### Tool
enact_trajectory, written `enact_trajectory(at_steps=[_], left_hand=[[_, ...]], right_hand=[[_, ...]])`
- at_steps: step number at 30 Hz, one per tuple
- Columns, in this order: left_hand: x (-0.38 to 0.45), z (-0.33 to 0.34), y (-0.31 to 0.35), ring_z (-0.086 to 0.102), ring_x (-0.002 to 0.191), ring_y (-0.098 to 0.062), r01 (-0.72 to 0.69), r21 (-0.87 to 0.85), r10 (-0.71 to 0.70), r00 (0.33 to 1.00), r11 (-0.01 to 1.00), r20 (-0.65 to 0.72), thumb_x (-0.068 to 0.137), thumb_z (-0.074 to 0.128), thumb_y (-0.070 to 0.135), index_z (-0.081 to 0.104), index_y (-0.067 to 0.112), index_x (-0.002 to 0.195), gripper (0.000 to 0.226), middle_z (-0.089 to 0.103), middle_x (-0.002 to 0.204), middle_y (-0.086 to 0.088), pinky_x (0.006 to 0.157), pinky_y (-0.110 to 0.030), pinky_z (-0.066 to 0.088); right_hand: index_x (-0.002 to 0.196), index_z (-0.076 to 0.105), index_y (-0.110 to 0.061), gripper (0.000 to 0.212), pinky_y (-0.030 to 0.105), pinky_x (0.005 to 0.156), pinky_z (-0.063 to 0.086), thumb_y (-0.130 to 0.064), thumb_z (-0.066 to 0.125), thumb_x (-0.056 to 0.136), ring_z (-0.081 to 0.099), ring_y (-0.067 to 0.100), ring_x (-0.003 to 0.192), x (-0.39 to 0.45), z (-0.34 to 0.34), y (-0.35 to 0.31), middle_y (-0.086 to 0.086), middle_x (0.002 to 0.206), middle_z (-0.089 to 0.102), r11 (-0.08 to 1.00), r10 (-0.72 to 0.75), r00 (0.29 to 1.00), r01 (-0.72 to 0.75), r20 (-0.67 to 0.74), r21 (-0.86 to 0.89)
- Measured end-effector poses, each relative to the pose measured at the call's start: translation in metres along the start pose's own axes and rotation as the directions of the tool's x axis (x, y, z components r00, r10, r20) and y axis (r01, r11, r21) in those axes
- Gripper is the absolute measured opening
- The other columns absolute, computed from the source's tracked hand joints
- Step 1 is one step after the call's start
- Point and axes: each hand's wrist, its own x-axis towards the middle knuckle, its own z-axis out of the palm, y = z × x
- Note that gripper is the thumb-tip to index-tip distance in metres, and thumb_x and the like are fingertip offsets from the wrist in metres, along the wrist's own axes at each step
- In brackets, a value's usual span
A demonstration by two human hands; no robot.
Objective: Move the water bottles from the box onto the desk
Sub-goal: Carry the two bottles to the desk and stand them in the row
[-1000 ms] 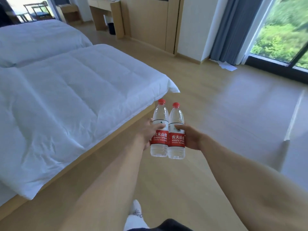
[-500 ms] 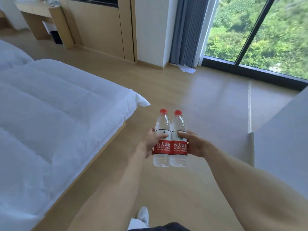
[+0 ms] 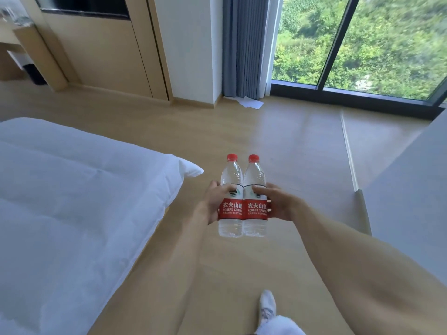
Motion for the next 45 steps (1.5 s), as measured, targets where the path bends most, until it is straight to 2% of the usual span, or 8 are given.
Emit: enact_trajectory(at_steps=[6, 11, 17, 25, 31, 38, 42, 45], left_hand=[[0.079, 0.006, 0.036, 0.069, 0.083, -0.029, -0.014, 0.087, 0.020, 0.998, 0.996, -0.060, 0.083, 0.077, 0.024, 0.046, 0.011, 0.126, 0.055, 0.069, 0.116, -0.015, 0.080, -0.056, 0.059], [0.152, 0.022, 0.081, 0.072, 0.084, -0.027, -0.032, 0.096, 0.044, 0.992, 0.995, -0.121, 0.062, 0.080, 0.036, 0.046, 0.019, 0.120, 0.069, 0.069, 0.109, -0.008, 0.074, -0.051, 0.061], [0.240, 0.037, 0.138, 0.075, 0.087, -0.027, -0.057, 0.092, 0.073, 0.981, 0.994, -0.180, 0.078, 0.080, 0.030, 0.054, 0.033, 0.116, 0.047, 0.072, 0.111, -0.007, 0.070, -0.050, 0.062], [0.327, 0.035, 0.199, 0.072, 0.058, -0.014, -0.061, -0.003, 0.059, 0.970, 0.998, -0.237, 0.089, 0.072, 0.035, 0.057, 0.027, 0.120, 0.035, 0.072, 0.107, -0.007, 0.052, -0.037, 0.056], [0.404, 0.002, 0.239, 0.073, 0.077, -0.025, -0.094, -0.024, 0.085, 0.962, 0.995, -0.260, 0.087, 0.075, 0.035, 0.058, 0.028, 0.118, 0.036, 0.073, 0.111, -0.008, 0.058, -0.041, 0.058], [0.510, -0.069, 0.308, 0.074, 0.070, -0.019, -0.096, -0.055, 0.076, 0.955, 0.994, -0.285, 0.085, 0.077, 0.038, 0.057, 0.033, 0.121, 0.041, 0.075, 0.107, -0.006, 0.058, -0.042, 0.058], [0.564, -0.116, 0.361, 0.073, 0.092, -0.031, -0.078, -0.072, 0.055, 0.960, 0.994, -0.276, 0.087, 0.075, 0.037, 0.058, 0.034, 0.118, 0.036, 0.074, 0.112, -0.008, 0.075, -0.057, 0.059], [0.598, -0.150, 0.403, 0.075, 0.084, -0.029, -0.093, -0.092, 0.064, 0.959, 0.991, -0.277, 0.087, 0.075, 0.037, 0.057, 0.034, 0.119, 0.038, 0.074, 0.110, -0.008, 0.069, -0.051, 0.061]], right_hand=[[0.126, 0.055, -0.018, 0.041, 0.038, 0.064, 0.057, -0.029, 0.072, 0.090, 0.066, 0.024, 0.078, 0.076, -0.032, -0.045, 0.010, 0.106, 0.065, 1.000, 0.020, 1.000, -0.020, 0.008, -0.022], [0.118, 0.061, -0.024, 0.034, 0.041, 0.065, 0.058, -0.030, 0.075, 0.088, 0.068, 0.024, 0.079, 0.159, -0.068, -0.101, 0.008, 0.104, 0.069, 0.998, 0.031, 0.998, -0.028, 0.053, -0.054], [0.104, 0.068, -0.028, 0.024, 0.045, 0.066, 0.059, -0.031, 0.079, 0.083, 0.074, 0.021, 0.069, 0.238, -0.105, -0.177, -0.001, 0.083, 0.077, 0.996, 0.021, 0.996, -0.013, 0.087, -0.087], [0.107, 0.065, -0.023, 0.028, 0.045, 0.067, 0.059, -0.031, 0.078, 0.084, 0.074, 0.022, 0.070, 0.326, -0.121, -0.253, 0.002, 0.080, 0.077, 0.986, 0.023, 0.992, -0.002, 0.127, -0.164], [0.107, 0.064, -0.021, 0.028, 0.043, 0.065, 0.059, -0.030, 0.078, 0.085, 0.072, 0.024, 0.072, 0.407, -0.109, -0.303, 0.005, 0.087, 0.074, 0.979, 0.023, 0.991, 0.003, 0.128, -0.203], [0.105, 0.064, -0.022, 0.025, 0.043, 0.066, 0.059, -0.030, 0.077, 0.086, 0.069, 0.024, 0.073, 0.529, -0.065, -0.383, 0.005, 0.090, 0.072, 0.968, 0.040, 0.991, -0.005, 0.132, -0.251], [0.107, 0.064, -0.023, 0.027, 0.044, 0.067, 0.059, -0.030, 0.078, 0.085, 0.071, 0.025, 0.076, 0.598, -0.031, -0.438, 0.006, 0.095, 0.073, 0.960, 0.058, 0.987, -0.014, 0.148, -0.281], [0.106, 0.064, -0.024, 0.026, 0.043, 0.064, 0.058, -0.030, 0.077, 0.085, 0.070, 0.024, 0.076, 0.645, -0.005, -0.479, 0.006, 0.094, 0.073, 0.956, 0.057, 0.986, -0.009, 0.158, -0.293]])
